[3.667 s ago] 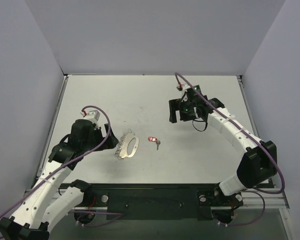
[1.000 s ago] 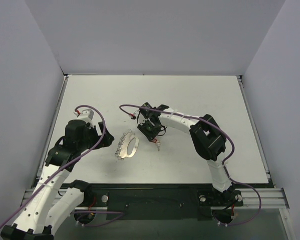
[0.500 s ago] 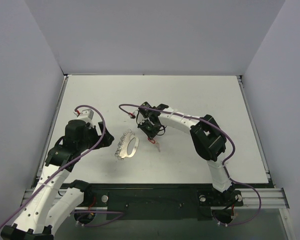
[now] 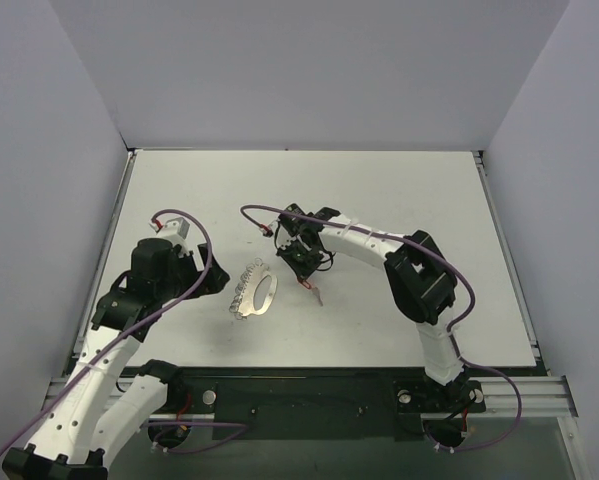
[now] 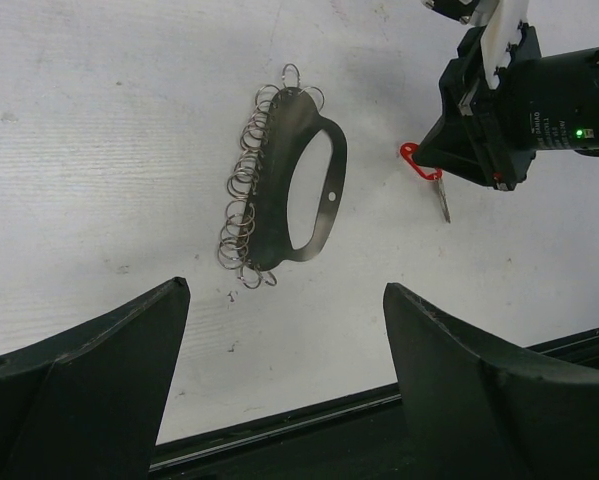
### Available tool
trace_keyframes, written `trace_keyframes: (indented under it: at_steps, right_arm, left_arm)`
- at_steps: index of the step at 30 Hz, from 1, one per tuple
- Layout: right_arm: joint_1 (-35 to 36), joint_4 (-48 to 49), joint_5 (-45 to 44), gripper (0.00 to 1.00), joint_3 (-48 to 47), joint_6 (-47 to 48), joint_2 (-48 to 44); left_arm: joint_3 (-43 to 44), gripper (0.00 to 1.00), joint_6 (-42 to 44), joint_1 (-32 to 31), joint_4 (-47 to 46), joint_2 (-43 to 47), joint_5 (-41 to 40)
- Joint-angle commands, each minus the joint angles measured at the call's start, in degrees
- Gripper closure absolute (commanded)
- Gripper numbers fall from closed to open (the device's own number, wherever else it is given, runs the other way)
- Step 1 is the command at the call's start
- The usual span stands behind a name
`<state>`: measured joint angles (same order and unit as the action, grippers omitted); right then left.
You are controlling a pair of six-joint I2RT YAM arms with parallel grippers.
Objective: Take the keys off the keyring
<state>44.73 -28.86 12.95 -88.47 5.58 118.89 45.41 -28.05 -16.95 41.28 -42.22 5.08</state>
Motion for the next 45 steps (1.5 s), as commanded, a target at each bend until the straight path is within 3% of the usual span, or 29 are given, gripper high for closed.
trace_keyframes:
  at_steps: [1,10,20,24,29,38,45]
  right_arm:
    - [0.45,-3.39,1.73,1.00,0.75,-2.51,-5.77]
    - [0.79,-3.22,-0.73,1.00,3.38,-9.27,-13.85]
    - [4.48,-1.38,-3.46,1.00,6.72,-21.04,-25.89]
    - [8.17,-0.41,-5.56,1.00,7.52,-24.48,-30.55]
    - [11.08,-0.14,-7.41,1.00,7.43,-28.52,-35.65]
    - [16.08,0.91,-10.93,1.00,6.38,-37.75,-41.98]
    - [18.20,-0.32,-12.07,1.00,2.95,-41.35,-42.69]
  left_arm:
    - [-0.06,0.11,0.72,0.34,-3.57,-0.94,2.04]
    - [-0.84,0.10,0.55,0.34,-5.33,0.99,3.62]
    - [-4.80,0.05,-5.15,0.34,-15.68,6.70,8.45]
    - [-7.34,0.05,-8.50,0.34,-22.87,8.20,17.05]
    - [-11.31,0.04,-18.87,0.43,-31.86,9.26,25.14]
    - [-10.78,0.11,-18.35,0.25,-36.44,16.11,31.29]
    - [-11.84,0.16,-22.13,-0.63,-48.04,17.35,38.68]
